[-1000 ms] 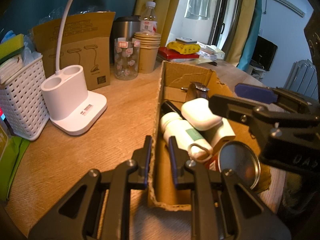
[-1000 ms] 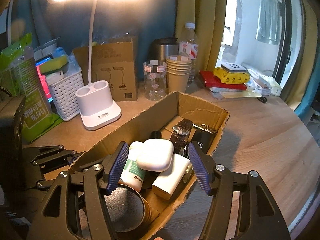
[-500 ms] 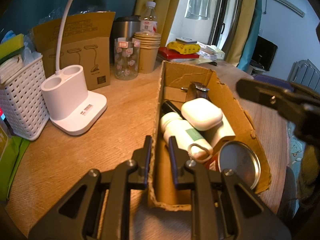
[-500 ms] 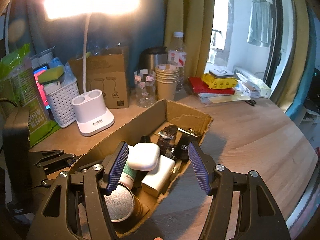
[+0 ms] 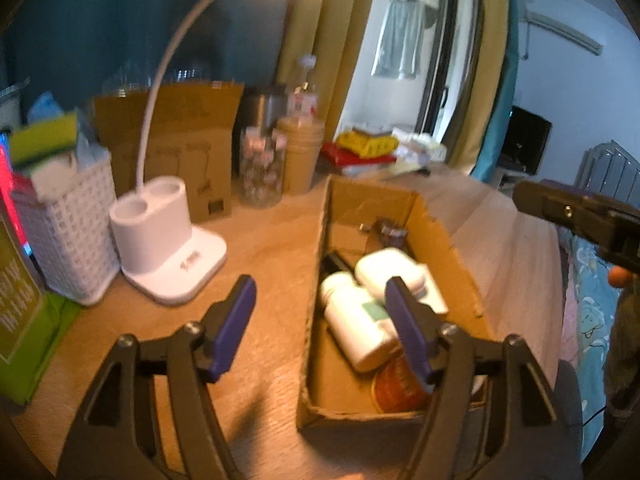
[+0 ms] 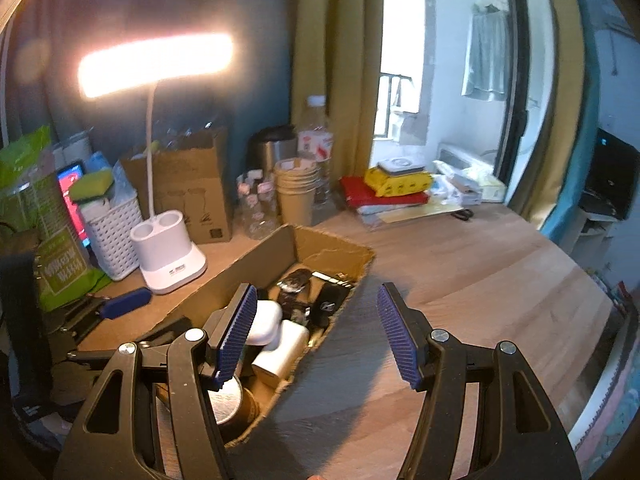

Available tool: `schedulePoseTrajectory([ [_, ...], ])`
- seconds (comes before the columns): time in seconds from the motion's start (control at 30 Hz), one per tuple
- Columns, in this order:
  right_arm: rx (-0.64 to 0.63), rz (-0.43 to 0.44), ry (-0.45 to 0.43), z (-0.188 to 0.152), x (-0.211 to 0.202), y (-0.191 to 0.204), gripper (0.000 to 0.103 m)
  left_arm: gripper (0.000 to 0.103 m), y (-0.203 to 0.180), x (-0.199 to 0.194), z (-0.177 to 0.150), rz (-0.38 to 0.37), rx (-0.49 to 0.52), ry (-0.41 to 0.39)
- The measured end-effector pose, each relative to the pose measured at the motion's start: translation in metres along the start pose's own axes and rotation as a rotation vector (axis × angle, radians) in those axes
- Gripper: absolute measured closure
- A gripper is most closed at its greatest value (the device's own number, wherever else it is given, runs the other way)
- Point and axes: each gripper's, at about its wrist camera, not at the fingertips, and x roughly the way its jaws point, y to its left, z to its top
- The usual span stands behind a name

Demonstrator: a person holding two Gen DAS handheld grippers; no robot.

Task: Organize rigid objects

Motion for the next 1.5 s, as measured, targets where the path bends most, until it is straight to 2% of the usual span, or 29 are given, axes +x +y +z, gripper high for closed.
schedulePoseTrajectory([
  [0.23,0.037,-0.052,-0.07,0.006,-0.04,-0.021,0.037,0.027,-0.016,-0.027,0.013,-0.014,0.038,-0.066],
  [0.33,0.051,-0.069,-0.106,0.008,-0.058,-0.026,0.037,0.016,-0.026,-0.042,0.018,-0.018,0.06,-0.105],
  [0.53,0.067,-0.093,-0.156,0.013,-0.089,-0.03,0.037,0.011,-0.044,-0.07,0.032,-0.032,0.098,-0.161],
  [0.73,0.075,-0.123,-0.189,0.018,-0.114,-0.027,0.037,0.01,-0.055,-0.103,0.047,-0.045,0.084,-0.22],
  [0.93,0.09,-0.167,-0.233,0.02,-0.143,-0.027,0.037,0.01,-0.069,-0.134,0.061,-0.045,0.113,-0.279],
  [1.2,0.094,-0.204,-0.243,0.017,-0.163,-0.026,0.037,0.01,-0.088,-0.169,0.073,-0.093,0.144,-0.301],
  [1.5,0.104,-0.24,-0.238,0.011,-0.17,-0.025,0.037,0.009,-0.091,-0.176,0.073,-0.122,0.155,-0.299],
])
